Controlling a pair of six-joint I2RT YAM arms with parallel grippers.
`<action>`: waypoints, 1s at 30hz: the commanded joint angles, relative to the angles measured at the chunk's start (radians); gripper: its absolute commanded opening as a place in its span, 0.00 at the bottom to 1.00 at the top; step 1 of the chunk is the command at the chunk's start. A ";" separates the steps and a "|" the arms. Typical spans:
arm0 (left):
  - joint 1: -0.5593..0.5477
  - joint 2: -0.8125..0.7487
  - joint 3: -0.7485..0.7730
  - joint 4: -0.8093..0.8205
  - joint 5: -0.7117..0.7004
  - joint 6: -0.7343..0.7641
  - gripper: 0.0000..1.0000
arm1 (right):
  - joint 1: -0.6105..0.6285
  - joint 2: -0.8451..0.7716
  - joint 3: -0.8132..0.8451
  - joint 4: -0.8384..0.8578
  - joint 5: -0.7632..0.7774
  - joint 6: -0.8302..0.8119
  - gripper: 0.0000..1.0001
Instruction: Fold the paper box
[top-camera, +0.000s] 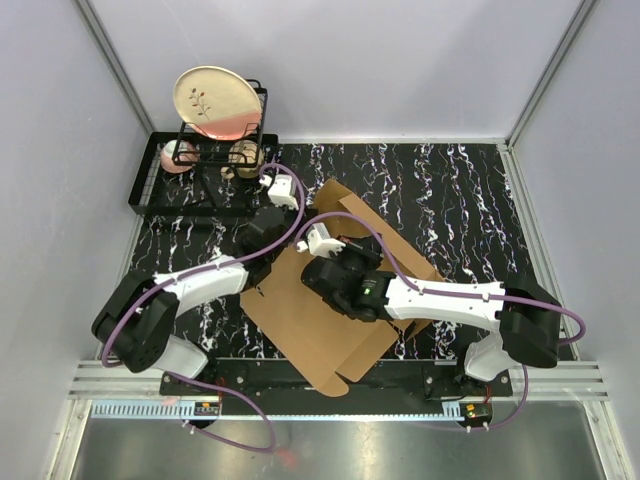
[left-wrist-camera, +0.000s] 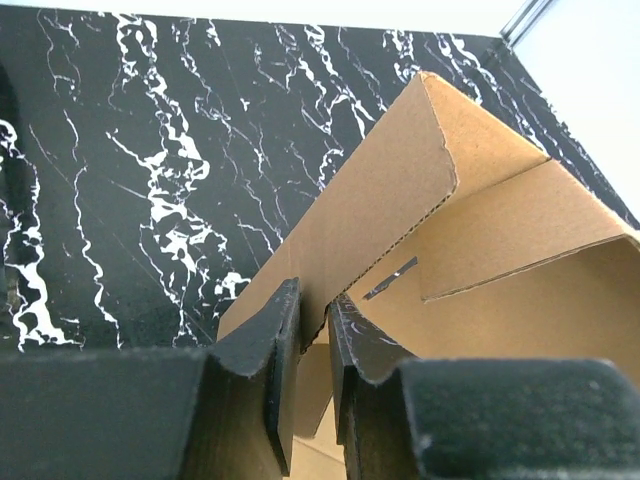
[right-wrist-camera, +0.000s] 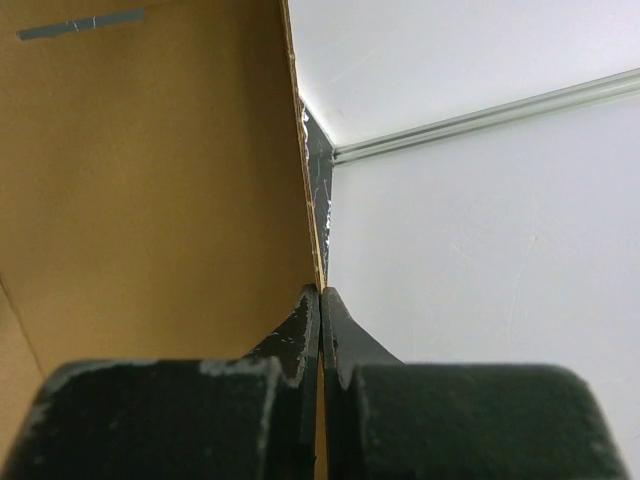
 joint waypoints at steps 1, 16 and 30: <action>0.004 0.010 0.040 0.003 0.048 -0.019 0.19 | 0.003 -0.035 0.027 0.048 -0.019 0.011 0.00; 0.001 0.076 -0.328 0.591 0.157 -0.423 0.18 | 0.003 -0.032 -0.003 0.057 -0.003 0.018 0.00; -0.117 0.153 -0.327 0.708 0.153 -0.449 0.18 | 0.003 -0.006 -0.028 -0.023 -0.012 0.111 0.00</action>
